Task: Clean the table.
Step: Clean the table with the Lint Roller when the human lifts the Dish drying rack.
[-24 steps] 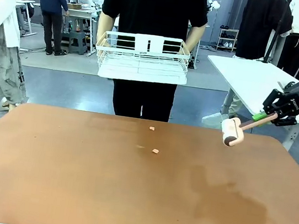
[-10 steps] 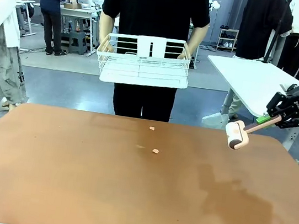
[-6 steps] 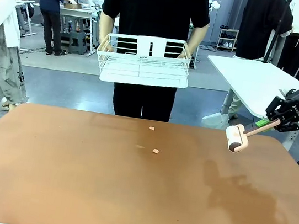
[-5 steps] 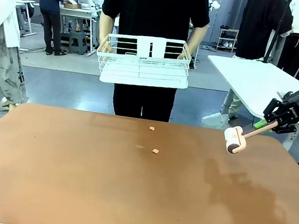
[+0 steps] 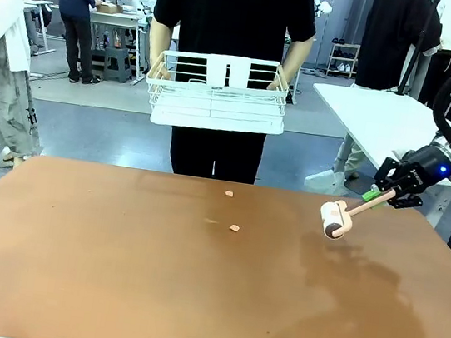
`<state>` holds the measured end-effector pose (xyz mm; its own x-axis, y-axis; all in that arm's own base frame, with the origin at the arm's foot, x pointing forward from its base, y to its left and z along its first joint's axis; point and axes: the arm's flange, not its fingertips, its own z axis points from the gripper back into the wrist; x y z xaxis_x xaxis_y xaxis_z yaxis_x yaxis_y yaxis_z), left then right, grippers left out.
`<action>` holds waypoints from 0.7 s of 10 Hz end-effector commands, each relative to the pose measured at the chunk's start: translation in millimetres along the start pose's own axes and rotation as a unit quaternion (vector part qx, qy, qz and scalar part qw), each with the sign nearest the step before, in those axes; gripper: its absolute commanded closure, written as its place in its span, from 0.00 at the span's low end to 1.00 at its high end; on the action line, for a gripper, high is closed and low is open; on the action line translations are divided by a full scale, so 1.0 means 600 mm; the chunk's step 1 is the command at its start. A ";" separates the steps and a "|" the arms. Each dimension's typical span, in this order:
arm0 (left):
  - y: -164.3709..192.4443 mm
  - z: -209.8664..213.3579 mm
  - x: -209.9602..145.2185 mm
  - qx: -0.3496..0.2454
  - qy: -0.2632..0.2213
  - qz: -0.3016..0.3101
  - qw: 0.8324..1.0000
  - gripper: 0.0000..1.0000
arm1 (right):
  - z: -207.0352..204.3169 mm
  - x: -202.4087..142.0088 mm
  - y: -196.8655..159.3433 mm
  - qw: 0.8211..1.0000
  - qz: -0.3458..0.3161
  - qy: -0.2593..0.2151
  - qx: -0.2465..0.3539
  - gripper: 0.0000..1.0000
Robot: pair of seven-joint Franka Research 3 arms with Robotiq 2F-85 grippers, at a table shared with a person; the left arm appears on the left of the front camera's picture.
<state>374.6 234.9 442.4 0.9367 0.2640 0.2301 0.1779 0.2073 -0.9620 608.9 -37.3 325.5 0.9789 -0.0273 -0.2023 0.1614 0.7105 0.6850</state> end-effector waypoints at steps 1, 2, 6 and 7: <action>-0.001 0.004 -0.001 0.001 -0.001 -0.001 1.000 0.00 | -0.013 0.024 0.007 1.000 -0.003 0.006 -0.013 1.00; -0.001 0.004 -0.001 0.001 -0.001 -0.001 1.000 0.00 | -0.024 0.020 0.007 1.000 0.012 0.000 -0.010 1.00; -0.001 0.004 -0.001 0.001 -0.001 -0.001 1.000 0.00 | -0.076 0.026 0.002 0.999 0.038 0.014 -0.013 1.00; -0.001 0.004 -0.001 0.001 -0.001 -0.001 1.000 0.00 | -0.085 0.028 0.003 0.999 0.042 0.006 -0.023 1.00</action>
<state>374.6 234.9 442.3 0.9367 0.2640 0.2301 0.1779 0.2073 -0.9620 620.7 -5.0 290.8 0.9823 0.0260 -0.1855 0.1105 0.7192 0.6860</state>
